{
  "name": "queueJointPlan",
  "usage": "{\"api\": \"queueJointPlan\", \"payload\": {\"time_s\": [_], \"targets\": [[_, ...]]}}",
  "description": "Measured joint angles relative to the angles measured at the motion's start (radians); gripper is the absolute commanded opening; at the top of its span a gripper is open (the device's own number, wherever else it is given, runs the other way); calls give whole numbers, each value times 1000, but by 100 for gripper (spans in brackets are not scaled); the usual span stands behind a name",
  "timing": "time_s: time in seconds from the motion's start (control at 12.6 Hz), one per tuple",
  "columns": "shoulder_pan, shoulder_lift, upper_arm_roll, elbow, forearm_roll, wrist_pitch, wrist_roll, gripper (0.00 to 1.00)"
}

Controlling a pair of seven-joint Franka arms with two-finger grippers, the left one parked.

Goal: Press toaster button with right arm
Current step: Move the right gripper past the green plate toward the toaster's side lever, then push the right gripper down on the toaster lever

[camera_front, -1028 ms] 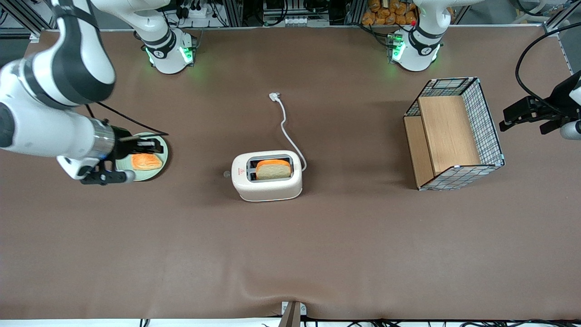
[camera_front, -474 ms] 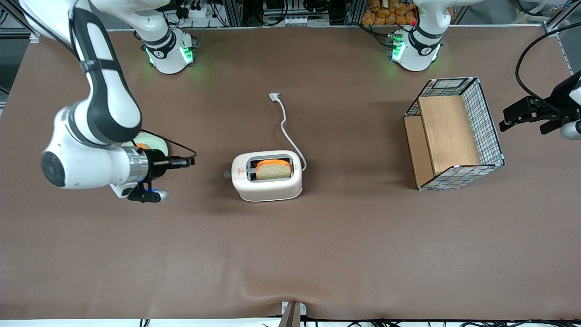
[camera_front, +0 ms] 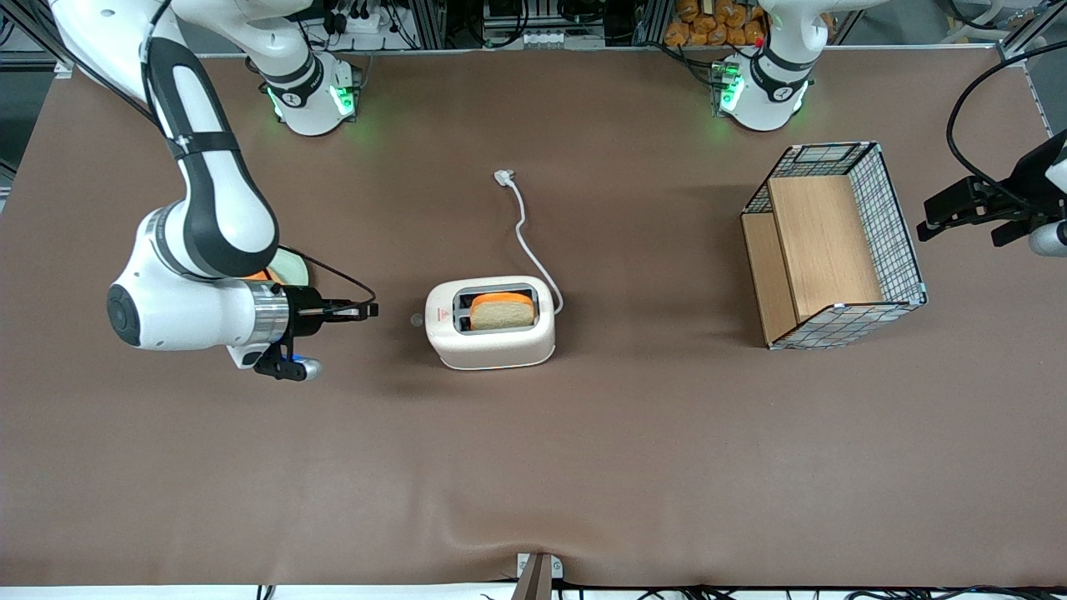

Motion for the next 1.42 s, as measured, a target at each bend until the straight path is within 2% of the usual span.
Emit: {"api": "queueJointPlan", "payload": {"time_s": [0.47,1.42], "targets": [[51,2,2,-47,8,106,0,0],[98,42,2,-59,10,183,0,0]]}}
